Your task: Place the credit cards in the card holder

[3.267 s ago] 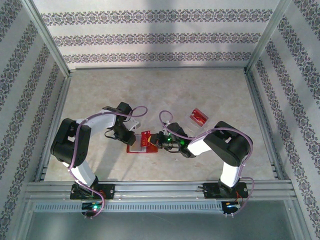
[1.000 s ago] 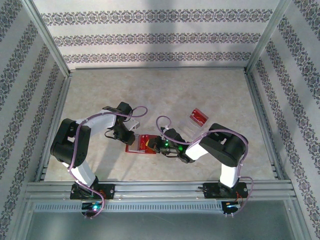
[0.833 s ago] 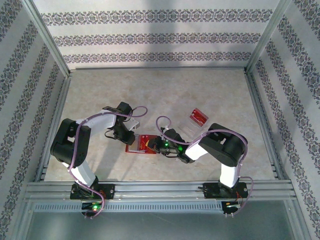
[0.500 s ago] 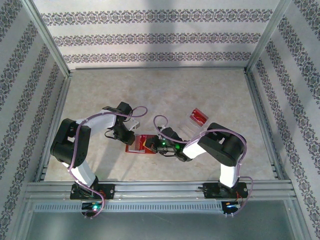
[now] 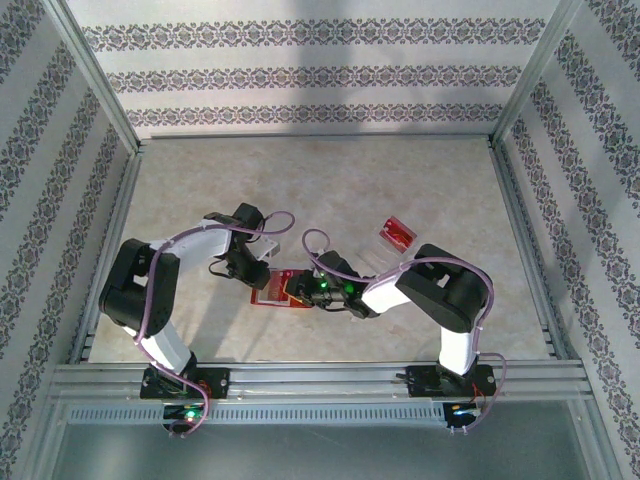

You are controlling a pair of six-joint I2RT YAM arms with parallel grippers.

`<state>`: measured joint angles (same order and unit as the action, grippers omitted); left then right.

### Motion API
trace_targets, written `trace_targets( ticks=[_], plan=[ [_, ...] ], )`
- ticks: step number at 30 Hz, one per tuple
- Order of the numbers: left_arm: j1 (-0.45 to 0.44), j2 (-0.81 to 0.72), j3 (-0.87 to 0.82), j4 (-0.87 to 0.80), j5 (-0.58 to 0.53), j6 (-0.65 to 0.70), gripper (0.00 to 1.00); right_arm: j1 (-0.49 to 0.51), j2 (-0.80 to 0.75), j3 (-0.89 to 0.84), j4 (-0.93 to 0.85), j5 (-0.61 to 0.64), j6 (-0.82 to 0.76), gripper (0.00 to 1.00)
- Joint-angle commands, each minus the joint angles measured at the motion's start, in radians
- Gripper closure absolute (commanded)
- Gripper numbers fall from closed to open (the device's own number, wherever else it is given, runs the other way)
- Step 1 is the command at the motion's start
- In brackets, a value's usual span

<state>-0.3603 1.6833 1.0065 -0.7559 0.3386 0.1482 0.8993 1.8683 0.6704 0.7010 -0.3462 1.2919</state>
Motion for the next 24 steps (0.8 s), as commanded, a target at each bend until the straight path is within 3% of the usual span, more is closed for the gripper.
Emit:
trace_targets(
  ticks=[1, 4, 10, 22, 24],
  plan=[
    [-0.009, -0.036, 0.0, -0.013, 0.025, -0.021, 0.75, -0.004, 0.012, 0.034, -0.095, -0.022, -0.038, 0.83],
    [0.001, -0.033, -0.003, -0.008, 0.021, -0.022, 0.75, 0.001, 0.015, 0.067, -0.151, -0.029, -0.062, 0.9],
    [0.012, -0.033, 0.019, -0.018, 0.032, -0.036, 0.79, 0.007, 0.029, 0.097, -0.191, -0.039, -0.077, 0.95],
    [0.096, -0.068, -0.036, 0.046, 0.028, -0.07, 0.78, 0.006, 0.077, 0.144, -0.211, -0.08, -0.086, 0.91],
    [0.095, -0.056, -0.049, 0.06, 0.03, -0.081, 0.73, 0.004, 0.078, 0.145, -0.205, -0.079, -0.081, 0.91]
  ],
)
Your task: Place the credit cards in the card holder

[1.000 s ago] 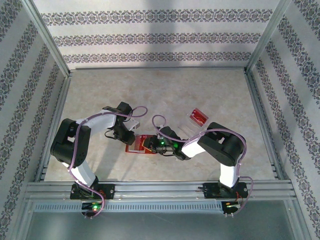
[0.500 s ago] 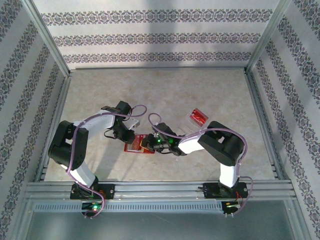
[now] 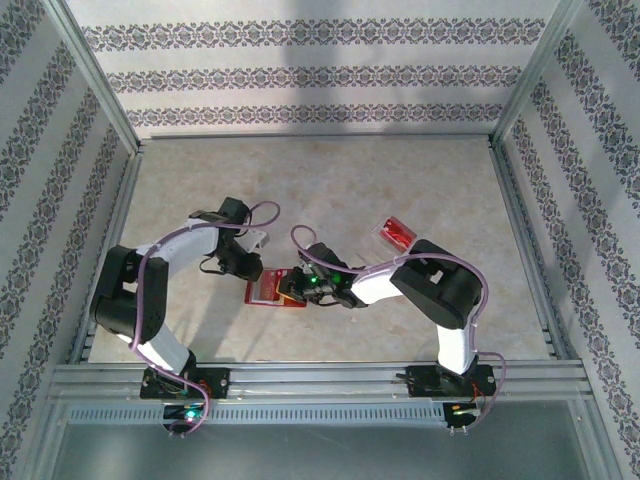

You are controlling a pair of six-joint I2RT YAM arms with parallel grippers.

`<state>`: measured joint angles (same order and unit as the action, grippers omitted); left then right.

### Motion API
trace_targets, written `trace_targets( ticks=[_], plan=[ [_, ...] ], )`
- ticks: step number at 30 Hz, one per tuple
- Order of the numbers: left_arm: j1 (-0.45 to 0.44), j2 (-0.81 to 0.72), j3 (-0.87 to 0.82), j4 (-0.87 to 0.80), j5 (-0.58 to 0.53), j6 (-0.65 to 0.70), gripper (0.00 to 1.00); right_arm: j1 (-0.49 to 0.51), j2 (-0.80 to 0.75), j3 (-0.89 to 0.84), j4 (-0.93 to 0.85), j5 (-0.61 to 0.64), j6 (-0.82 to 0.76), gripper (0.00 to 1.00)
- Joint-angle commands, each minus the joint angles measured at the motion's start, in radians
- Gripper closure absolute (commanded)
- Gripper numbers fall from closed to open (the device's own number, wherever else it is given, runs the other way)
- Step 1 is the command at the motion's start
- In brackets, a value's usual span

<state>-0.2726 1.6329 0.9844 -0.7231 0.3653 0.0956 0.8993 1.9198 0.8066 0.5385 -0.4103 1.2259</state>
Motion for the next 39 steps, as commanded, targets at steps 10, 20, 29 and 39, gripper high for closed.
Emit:
trace_targets(
  ticks=[10, 20, 29, 39],
  plan=[
    [0.008, 0.045, -0.023, 0.027, 0.011, -0.06, 0.7, 0.01, 0.036, 0.055, -0.085, -0.028, -0.04, 0.95],
    [0.009, 0.034, -0.034, 0.041, 0.007, -0.065, 0.71, 0.016, 0.078, 0.111, -0.111, -0.054, -0.052, 0.95],
    [0.009, 0.042, -0.032, 0.04, 0.002, -0.067, 0.71, 0.012, 0.078, 0.136, -0.134, -0.065, -0.065, 0.86],
    [0.009, 0.047, -0.018, 0.028, -0.009, -0.067, 0.72, -0.003, 0.02, 0.092, -0.166, -0.019, -0.077, 0.79]
  ],
)
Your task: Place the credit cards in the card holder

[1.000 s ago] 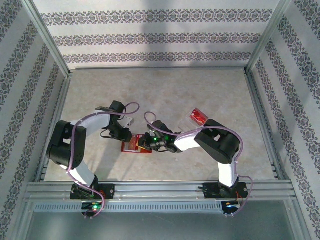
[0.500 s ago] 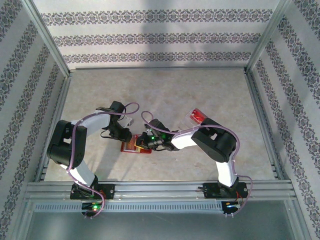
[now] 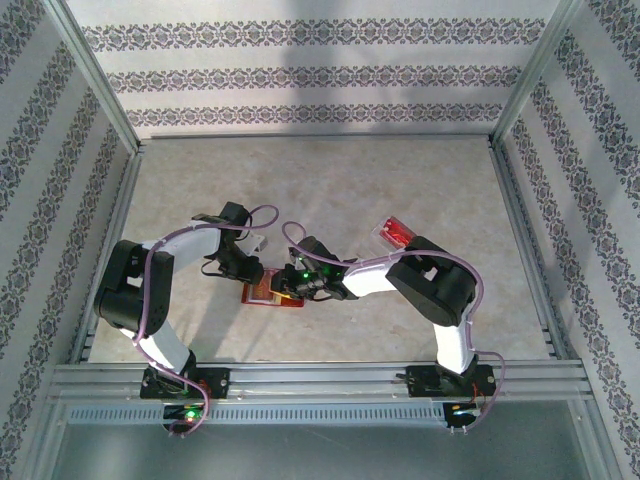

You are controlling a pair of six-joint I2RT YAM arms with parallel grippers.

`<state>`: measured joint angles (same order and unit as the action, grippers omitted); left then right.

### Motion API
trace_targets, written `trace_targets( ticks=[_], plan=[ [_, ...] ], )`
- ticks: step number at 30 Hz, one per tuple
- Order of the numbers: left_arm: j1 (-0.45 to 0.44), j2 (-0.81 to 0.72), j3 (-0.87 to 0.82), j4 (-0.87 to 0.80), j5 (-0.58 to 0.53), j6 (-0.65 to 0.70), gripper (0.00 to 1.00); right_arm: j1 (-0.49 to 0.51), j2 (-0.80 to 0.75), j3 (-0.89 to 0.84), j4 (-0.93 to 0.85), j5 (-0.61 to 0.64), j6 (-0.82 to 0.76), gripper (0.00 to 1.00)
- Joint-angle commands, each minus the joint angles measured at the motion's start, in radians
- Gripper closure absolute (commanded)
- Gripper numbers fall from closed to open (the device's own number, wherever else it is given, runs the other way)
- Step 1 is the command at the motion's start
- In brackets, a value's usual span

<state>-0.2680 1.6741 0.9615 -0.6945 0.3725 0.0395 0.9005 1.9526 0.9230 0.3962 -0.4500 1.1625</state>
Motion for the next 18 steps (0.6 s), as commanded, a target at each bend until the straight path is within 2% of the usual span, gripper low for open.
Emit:
trace_targets(
  ticks=[1, 8, 18],
  plan=[
    [0.005, 0.007, 0.007, -0.003, -0.016, -0.012, 0.72, -0.003, -0.012, -0.024, -0.023, 0.02, -0.015, 0.8],
    [0.004, 0.007, 0.009, -0.003, -0.012, -0.015, 0.72, -0.002, 0.015, 0.001, -0.02, 0.003, -0.018, 0.93],
    [0.004, 0.018, 0.018, -0.005, -0.001, -0.024, 0.72, 0.003, 0.054, 0.053, -0.034, -0.029, -0.028, 0.96]
  ],
)
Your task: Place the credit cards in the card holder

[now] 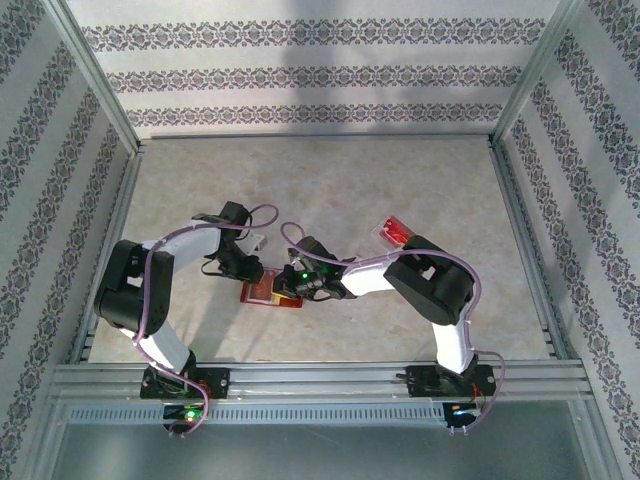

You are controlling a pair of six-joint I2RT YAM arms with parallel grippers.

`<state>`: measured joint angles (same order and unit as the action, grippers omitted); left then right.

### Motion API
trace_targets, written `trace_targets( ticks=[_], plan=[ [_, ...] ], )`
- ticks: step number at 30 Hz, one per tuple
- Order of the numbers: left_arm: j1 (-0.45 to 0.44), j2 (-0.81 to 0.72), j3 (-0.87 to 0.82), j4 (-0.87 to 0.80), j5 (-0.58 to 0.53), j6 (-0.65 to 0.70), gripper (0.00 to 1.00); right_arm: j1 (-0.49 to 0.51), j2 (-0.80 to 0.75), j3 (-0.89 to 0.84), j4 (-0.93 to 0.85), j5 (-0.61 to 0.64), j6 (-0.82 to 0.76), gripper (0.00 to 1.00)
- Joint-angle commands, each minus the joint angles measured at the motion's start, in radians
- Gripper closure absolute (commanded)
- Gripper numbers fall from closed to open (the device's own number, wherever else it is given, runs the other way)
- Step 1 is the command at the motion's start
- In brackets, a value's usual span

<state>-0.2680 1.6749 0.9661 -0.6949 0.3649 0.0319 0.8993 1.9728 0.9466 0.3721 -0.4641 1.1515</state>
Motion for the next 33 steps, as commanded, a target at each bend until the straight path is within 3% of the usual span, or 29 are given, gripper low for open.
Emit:
trace_targets(
  ticks=[1, 10, 13, 24, 26, 30, 33],
  plan=[
    [0.004, 0.017, 0.014, -0.008, 0.004, -0.017, 0.72, 0.004, 0.033, 0.033, -0.01, -0.016, -0.014, 0.96],
    [0.004, -0.015, 0.029, -0.024, -0.008, -0.032, 0.71, 0.009, 0.009, 0.053, -0.024, -0.029, -0.042, 0.91],
    [0.009, -0.059, 0.044, -0.037, -0.022, -0.039, 0.62, 0.001, -0.051, 0.032, -0.055, -0.013, -0.069, 0.85],
    [0.07, -0.116, 0.004, -0.002, -0.027, -0.054, 0.41, -0.018, -0.215, 0.038, -0.422, 0.11, -0.247, 0.73],
    [0.079, -0.091, -0.006, -0.002, -0.015, -0.051, 0.35, -0.016, -0.208, 0.108, -0.584, 0.178, -0.295, 0.66],
    [0.081, -0.047, -0.013, 0.015, -0.033, -0.044, 0.33, -0.009, -0.171, 0.198, -0.733, 0.257, -0.335, 0.6],
    [0.084, -0.021, -0.009, 0.016, -0.046, -0.046, 0.31, -0.004, -0.168, 0.219, -0.748, 0.272, -0.329, 0.59]
  ],
)
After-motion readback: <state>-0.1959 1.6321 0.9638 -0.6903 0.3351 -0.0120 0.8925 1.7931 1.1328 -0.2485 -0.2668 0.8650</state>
